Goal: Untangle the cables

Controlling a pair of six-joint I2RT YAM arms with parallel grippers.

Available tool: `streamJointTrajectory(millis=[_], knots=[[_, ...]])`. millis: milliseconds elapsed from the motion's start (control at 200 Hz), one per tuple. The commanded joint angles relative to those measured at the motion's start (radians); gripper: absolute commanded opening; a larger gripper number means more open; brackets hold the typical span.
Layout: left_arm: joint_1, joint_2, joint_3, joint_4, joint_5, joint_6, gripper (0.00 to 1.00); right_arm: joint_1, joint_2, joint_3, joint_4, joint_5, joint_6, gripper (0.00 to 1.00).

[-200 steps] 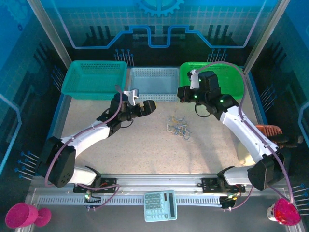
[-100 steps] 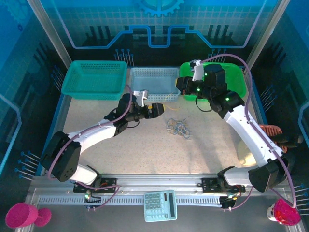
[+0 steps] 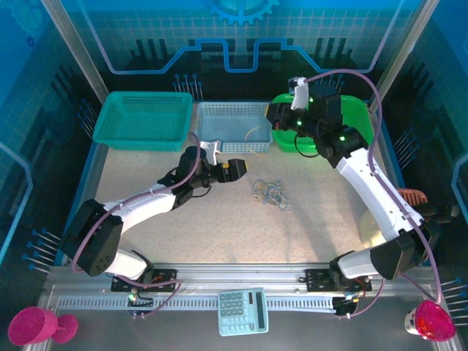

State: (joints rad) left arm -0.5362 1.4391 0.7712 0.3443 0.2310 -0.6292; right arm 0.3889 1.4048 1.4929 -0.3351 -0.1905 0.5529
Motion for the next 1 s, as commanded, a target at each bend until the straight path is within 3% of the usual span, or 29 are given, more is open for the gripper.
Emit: streamJointTrajectory(millis=[0, 400, 590, 850, 995], knots=[[-0.008, -0.052, -0.022, -0.006, -0.057, 0.003, 0.96, -0.056, 0.04, 0.062, 0.012, 0.07, -0.006, 0.0], [-0.008, -0.089, -0.035, -0.029, -0.073, 0.002, 0.99, -0.203, 0.208, 0.202, 0.014, 0.39, -0.047, 0.0], [-0.008, -0.1, -0.025, -0.04, -0.073, -0.001, 0.99, -0.226, 0.301, 0.239, 0.027, 0.53, -0.078, 0.0], [-0.008, -0.113, -0.014, -0.047, -0.07, -0.012, 0.99, -0.231, 0.452, 0.229, 0.035, 0.595, -0.111, 0.0], [-0.009, -0.119, -0.011, -0.053, -0.072, -0.015, 0.99, -0.239, 0.513, 0.198, 0.008, 0.548, -0.091, 0.01]])
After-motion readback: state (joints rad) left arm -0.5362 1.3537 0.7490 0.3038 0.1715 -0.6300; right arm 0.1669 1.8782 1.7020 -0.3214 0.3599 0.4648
